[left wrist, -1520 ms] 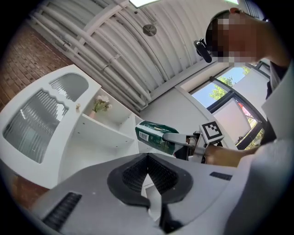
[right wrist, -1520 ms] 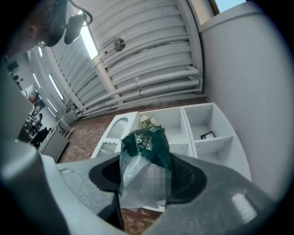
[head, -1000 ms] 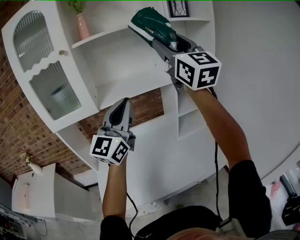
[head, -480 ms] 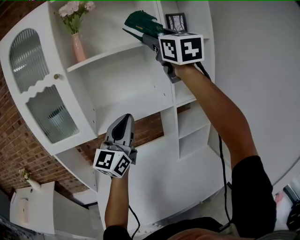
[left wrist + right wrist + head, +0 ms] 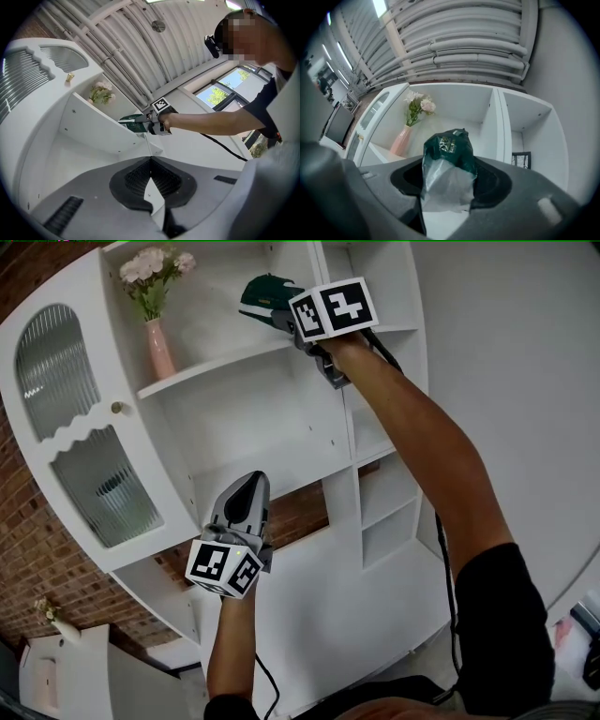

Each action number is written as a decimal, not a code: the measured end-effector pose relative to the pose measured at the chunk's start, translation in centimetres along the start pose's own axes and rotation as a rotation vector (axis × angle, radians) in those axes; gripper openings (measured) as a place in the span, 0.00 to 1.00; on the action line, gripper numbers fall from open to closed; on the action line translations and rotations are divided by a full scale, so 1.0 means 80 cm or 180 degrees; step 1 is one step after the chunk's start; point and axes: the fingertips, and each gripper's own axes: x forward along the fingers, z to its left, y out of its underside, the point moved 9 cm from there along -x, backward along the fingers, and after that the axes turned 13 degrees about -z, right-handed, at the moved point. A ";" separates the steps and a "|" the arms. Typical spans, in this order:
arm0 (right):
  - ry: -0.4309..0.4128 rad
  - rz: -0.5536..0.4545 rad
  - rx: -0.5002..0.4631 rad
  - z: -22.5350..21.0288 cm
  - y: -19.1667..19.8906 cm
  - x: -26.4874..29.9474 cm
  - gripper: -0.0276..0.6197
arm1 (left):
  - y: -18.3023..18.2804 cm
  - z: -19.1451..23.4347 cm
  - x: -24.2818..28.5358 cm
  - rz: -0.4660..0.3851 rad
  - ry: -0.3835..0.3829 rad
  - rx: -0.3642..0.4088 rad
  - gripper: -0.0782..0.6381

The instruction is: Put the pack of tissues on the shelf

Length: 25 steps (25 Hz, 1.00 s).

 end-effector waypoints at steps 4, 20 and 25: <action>0.0070 0.0218 -0.0165 0.004 0.000 0.020 0.44 | 0.004 0.004 -0.005 -0.0013 0.0037 -0.0033 0.10; -0.0014 0.0825 -0.0335 0.003 0.029 0.070 0.47 | 0.008 0.029 -0.020 -0.0021 -0.0010 -0.0031 0.10; -0.0052 0.0626 -0.0274 0.001 0.029 0.071 0.57 | 0.016 0.033 -0.021 0.0017 -0.0019 -0.0024 0.10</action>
